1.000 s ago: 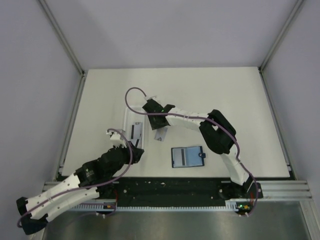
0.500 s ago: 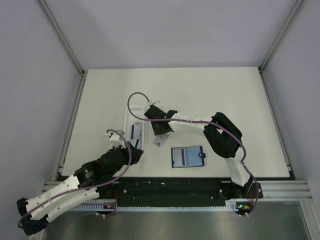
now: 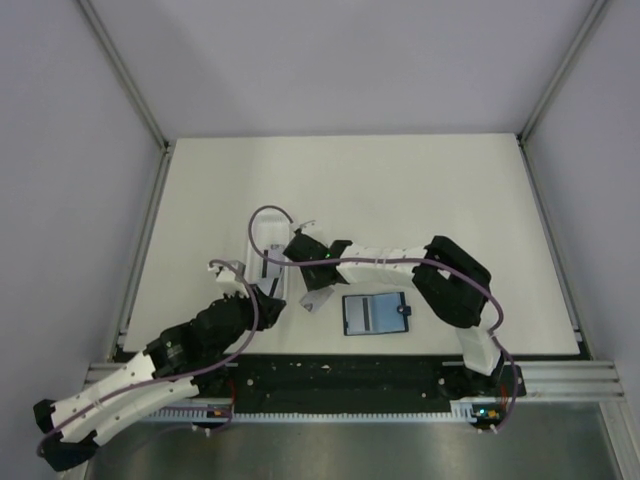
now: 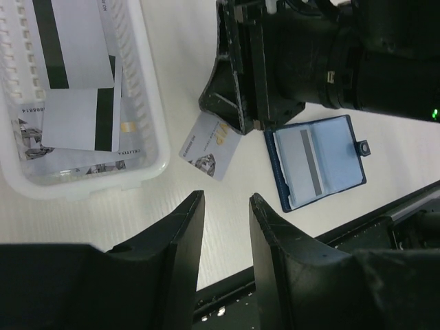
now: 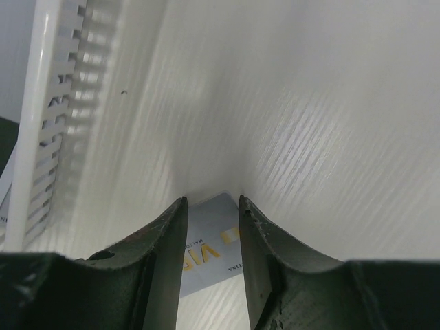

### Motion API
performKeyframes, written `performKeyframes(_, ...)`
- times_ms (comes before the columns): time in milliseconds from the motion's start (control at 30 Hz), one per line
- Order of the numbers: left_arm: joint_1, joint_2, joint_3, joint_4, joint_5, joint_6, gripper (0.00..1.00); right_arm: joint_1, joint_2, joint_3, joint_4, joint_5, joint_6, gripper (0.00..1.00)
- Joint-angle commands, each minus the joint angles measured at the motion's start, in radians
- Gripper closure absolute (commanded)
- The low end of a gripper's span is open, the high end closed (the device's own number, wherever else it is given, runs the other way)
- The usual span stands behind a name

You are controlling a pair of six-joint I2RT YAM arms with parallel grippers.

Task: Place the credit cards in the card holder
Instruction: Move the credit card to the corner of the board.

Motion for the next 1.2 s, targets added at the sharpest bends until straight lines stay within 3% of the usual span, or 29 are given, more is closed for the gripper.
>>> performKeyframes(0,0.002,-0.035,0.003,-0.016,0.003,-0.007,0.62,0.049,0.032,-0.123,-0.11,-0.096,0.055,0.63)
performKeyframes(500,0.002,-0.045,-0.004,-0.028,0.002,-0.021,0.61,0.189,-0.087,-0.284,-0.015,-0.112,0.072,0.6)
performKeyframes(933,0.002,-0.034,-0.001,-0.028,0.0,-0.022,0.61,0.269,-0.099,-0.308,-0.002,-0.124,0.105,0.6)
performKeyframes(1167,0.002,0.012,-0.006,-0.017,0.029,-0.034,0.65,0.27,-0.216,-0.362,0.047,-0.035,0.147,0.59)
